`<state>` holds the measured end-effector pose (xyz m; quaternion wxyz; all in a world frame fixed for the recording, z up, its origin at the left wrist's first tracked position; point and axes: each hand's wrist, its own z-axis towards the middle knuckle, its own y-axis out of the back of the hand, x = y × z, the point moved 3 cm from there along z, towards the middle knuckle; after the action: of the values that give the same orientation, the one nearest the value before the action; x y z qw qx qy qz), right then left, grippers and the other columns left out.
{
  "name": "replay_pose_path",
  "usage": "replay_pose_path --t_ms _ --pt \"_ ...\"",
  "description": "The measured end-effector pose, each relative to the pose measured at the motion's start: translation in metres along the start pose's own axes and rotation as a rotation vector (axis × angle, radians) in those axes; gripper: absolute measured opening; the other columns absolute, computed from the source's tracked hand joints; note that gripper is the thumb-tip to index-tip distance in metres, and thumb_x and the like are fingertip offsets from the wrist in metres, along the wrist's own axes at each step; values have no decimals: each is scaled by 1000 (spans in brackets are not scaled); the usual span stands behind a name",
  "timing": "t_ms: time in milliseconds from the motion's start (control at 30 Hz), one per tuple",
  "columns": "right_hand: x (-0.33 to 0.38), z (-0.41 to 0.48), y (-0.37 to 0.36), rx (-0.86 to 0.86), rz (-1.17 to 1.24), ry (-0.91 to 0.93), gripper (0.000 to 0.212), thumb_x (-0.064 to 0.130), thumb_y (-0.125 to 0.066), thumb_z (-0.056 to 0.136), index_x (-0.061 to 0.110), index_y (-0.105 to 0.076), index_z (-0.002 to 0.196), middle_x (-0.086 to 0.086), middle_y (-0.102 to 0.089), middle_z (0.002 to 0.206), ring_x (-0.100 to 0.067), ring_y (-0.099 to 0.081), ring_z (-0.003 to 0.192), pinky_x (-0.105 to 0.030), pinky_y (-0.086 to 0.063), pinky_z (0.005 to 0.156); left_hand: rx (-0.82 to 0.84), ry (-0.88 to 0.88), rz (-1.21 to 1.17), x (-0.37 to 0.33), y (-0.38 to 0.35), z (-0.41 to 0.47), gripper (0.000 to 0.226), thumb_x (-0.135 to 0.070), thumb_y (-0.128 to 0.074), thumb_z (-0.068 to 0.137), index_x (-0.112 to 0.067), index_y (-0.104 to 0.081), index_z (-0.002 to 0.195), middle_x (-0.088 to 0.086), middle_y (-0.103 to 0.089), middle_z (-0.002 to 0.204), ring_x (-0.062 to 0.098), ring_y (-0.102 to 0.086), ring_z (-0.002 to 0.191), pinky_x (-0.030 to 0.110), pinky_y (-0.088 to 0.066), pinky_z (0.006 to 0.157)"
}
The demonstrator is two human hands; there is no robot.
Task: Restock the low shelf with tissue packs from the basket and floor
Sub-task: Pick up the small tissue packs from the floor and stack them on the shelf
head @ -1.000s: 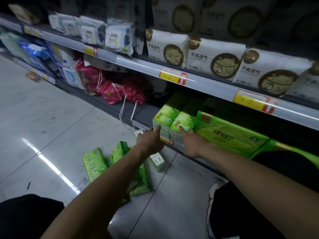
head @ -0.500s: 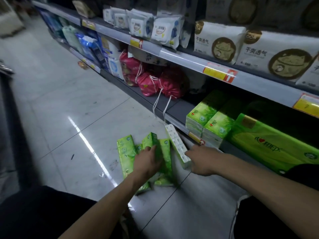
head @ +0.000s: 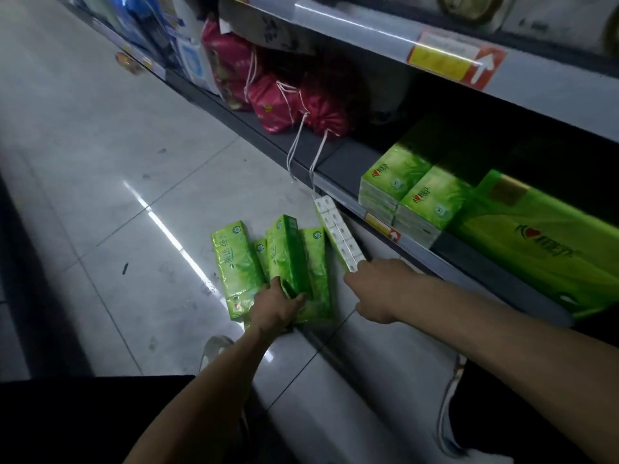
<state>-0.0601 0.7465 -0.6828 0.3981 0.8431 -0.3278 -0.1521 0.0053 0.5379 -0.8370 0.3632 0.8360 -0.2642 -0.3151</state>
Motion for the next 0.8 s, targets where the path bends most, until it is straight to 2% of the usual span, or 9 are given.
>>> replay_pose_path --t_ms 133,300,400,467,533,633,667,733,800 --pt "-9 2 -7 22 -11 -17 35 26 -57 98 15 -56 132 -12 -56 135 -33 -60 117 -41 -50 82 29 55 -55 -3 -22 22 90 -73 -78 67 -25 -38 132 9 -57 122 31 -66 98 49 -64 77" --pt "-15 0 -6 -4 29 -39 41 27 -58 99 19 -54 138 -10 -56 137 -32 -60 120 -43 -52 92 23 76 54 -12 -35 32 115 -68 -86 64 -17 -22 146 16 -44 130 42 -54 116 58 -57 92" --pt "-17 -3 -5 -15 36 -45 41 27 -58 99 18 -54 139 -10 -56 137 -32 -60 120 -43 -50 90 17 100 37 -12 -39 40 122 -71 -87 57 -18 -21 145 14 -46 125 40 -58 110 55 -59 87" --pt "-18 -6 -4 -15 30 -47 42 28 -57 99 19 -53 140 -10 -55 138 -32 -59 121 -42 -51 91 32 138 -41 -5 -43 52 118 -73 -86 53 -17 -28 139 12 -52 118 36 -66 97 49 -64 76" --pt "-20 -8 -1 -6 18 -49 44 28 -57 99 20 -51 142 -10 -55 138 -32 -59 120 -43 -53 94 71 148 -209 -9 -33 50 100 -70 -89 55 -13 -44 124 10 -64 107 28 -73 81 39 -64 60" --pt "-21 -14 4 -23 32 -50 43 29 -57 99 20 -51 140 -9 -54 136 -32 -60 118 -45 -54 92 85 206 -527 -23 0 35 33 -24 -87 81 -8 -59 91 8 -66 80 14 -65 54 26 -52 44" --pt "-21 -16 6 -41 49 -46 41 30 -57 99 20 -52 138 -9 -54 135 -33 -60 117 -44 -54 91 115 252 -616 -24 11 32 24 -16 -82 86 -8 -59 82 8 -60 72 13 -59 46 25 -49 42" --pt "-22 -19 8 -64 92 -39 38 31 -55 99 20 -53 135 -9 -55 133 -33 -61 116 -43 -54 89 215 379 -747 -25 34 20 22 -15 -72 93 -8 -56 79 7 -54 60 19 -54 42 30 -50 46" --pt "-24 -22 6 -60 116 -41 38 33 -54 99 21 -52 135 -9 -57 132 -33 -61 116 -43 -54 87 309 465 -745 -26 61 7 21 -17 -66 95 -5 -54 83 10 -57 61 27 -61 56 44 -57 61"
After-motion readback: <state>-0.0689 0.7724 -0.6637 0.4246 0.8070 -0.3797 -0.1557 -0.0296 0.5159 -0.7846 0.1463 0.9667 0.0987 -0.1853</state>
